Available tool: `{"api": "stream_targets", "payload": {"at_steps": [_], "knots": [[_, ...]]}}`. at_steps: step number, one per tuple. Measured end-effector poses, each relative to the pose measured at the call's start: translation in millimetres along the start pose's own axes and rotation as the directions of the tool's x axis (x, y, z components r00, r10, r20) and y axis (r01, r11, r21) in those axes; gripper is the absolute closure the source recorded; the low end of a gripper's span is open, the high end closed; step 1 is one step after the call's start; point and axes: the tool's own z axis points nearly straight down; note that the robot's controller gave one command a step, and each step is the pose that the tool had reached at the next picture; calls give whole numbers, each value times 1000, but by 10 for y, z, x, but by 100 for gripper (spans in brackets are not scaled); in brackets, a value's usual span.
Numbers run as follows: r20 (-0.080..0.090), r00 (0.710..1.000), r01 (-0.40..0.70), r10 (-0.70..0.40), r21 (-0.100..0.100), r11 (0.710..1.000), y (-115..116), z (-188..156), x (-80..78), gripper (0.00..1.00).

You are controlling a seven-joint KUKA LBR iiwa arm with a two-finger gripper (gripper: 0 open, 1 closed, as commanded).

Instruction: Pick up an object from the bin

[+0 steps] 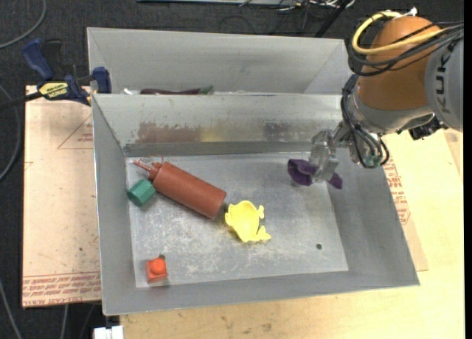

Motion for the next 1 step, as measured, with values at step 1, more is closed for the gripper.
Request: {"api": "stream_targets", "payload": {"at_steps": [1], "knots": [[0, 1000, 0, 0, 0, 1000, 0, 2, 1, 100]]}}
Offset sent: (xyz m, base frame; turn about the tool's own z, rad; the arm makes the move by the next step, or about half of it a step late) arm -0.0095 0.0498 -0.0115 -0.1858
